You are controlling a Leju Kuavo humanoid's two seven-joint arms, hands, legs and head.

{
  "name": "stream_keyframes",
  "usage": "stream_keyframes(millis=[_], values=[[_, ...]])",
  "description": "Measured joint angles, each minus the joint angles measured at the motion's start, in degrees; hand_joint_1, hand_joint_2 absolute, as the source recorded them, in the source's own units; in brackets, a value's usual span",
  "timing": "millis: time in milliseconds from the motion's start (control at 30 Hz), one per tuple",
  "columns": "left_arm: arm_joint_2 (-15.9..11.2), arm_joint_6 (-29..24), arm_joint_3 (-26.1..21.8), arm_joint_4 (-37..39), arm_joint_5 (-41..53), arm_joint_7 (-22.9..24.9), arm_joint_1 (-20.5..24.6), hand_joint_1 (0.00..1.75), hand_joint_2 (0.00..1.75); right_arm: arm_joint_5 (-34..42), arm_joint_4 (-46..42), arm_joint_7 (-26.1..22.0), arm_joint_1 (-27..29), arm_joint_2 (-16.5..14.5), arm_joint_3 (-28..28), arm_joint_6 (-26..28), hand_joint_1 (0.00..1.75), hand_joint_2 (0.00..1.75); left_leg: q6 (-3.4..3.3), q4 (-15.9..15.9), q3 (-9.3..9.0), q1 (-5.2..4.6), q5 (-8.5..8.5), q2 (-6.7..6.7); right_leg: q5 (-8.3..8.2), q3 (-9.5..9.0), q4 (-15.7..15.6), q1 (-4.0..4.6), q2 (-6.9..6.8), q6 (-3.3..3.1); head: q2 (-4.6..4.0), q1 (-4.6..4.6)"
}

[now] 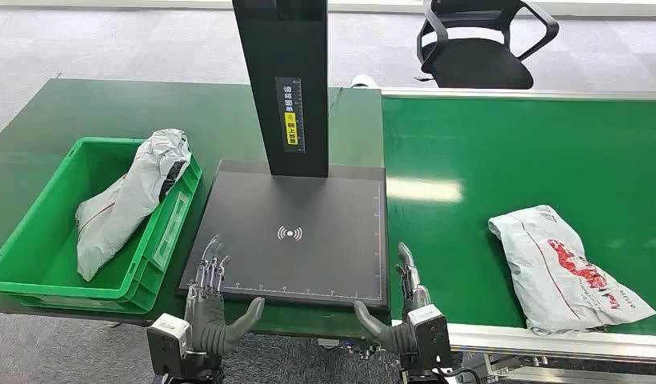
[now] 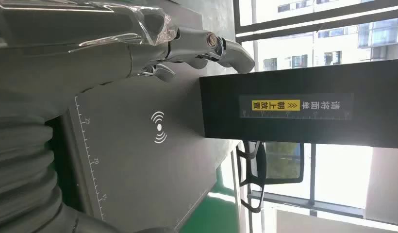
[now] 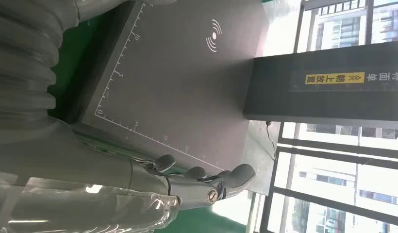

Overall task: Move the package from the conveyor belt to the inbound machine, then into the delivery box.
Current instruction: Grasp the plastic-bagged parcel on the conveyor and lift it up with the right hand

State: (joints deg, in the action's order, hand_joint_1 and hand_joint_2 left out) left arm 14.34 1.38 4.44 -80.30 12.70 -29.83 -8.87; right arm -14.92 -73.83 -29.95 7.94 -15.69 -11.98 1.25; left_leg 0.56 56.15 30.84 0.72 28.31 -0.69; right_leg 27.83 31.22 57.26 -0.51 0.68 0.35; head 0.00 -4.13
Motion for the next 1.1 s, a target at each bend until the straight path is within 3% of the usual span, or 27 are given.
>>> stream_keyframes(millis=[133,267,333,533,667,767,1000,1100], values=[[0.02,0.36,0.07,-0.92,0.0,0.18,-0.57,0.0,1.75,-4.8,-0.43,1.09,-0.01,-0.01,0.14,4.55,0.0,1.75,0.0,0.0,0.0,0.0,0.0,0.0,0.0,0.01,0.0,0.0,0.0,0.0,0.0,0.01],[0.16,1.06,0.07,-2.25,0.15,0.39,-1.3,0.0,1.75,-23.77,-1.71,10.62,-1.4,0.91,3.64,18.24,0.0,1.75,0.0,0.01,0.01,-0.02,0.0,0.0,0.0,0.0,-0.01,-0.02,0.0,0.0,0.0,0.0],[0.21,1.25,0.04,-2.62,0.19,0.5,-1.45,0.0,1.75,-29.36,-1.79,13.87,-2.7,1.75,7.59,18.97,0.0,1.75,-0.01,0.01,0.0,-0.05,0.0,-0.01,-0.01,-0.03,-0.01,-0.04,0.0,0.01,0.0,-0.01],[0.31,1.65,-0.01,-3.02,0.2,0.79,-1.62,0.0,1.75,-33.0,-1.65,14.17,-4.16,2.22,14.61,18.24,0.0,1.75,-0.01,0.01,-0.02,-0.05,0.0,-0.01,-0.02,-0.01,-0.01,-0.05,-0.01,0.02,0.0,0.02],[0.31,2.0,0.0,-3.04,0.2,0.97,-1.62,0.0,1.75,-39.88,0.02,23.59,-5.62,3.47,17.91,19.48,0.0,1.75,-0.01,0.01,-0.01,-0.03,0.0,-0.02,-0.01,0.01,-0.01,-0.03,-0.02,0.02,0.0,0.02],[0.28,2.29,0.02,-2.99,-0.13,1.0,-1.53,0.0,1.75,-41.17,3.98,26.23,-8.27,6.52,22.35,20.02,0.0,1.75,-0.02,0.02,-0.01,-0.09,0.0,0.01,-0.03,0.0,-0.02,-0.09,0.01,0.05,0.0,0.02],[0.13,3.23,0.05,-2.23,-1.54,0.98,-0.75,0.0,1.75,-38.01,21.47,25.27,-18.05,18.14,38.29,19.17,0.0,1.75,-0.17,0.07,0.02,-0.37,-0.06,-0.08,-0.16,-0.01,-0.05,-0.4,-0.05,0.26,0.0,0.01],[0.11,3.38,0.04,-1.89,-1.79,0.98,-0.49,0.0,1.75,-37.58,27.12,24.41,-20.29,21.4,42.81,19.09,0.0,1.75,-0.18,0.07,0.02,-0.39,-0.05,-0.03,-0.17,0.02,-0.04,-0.41,0.02,0.27,0.0,0.02]])
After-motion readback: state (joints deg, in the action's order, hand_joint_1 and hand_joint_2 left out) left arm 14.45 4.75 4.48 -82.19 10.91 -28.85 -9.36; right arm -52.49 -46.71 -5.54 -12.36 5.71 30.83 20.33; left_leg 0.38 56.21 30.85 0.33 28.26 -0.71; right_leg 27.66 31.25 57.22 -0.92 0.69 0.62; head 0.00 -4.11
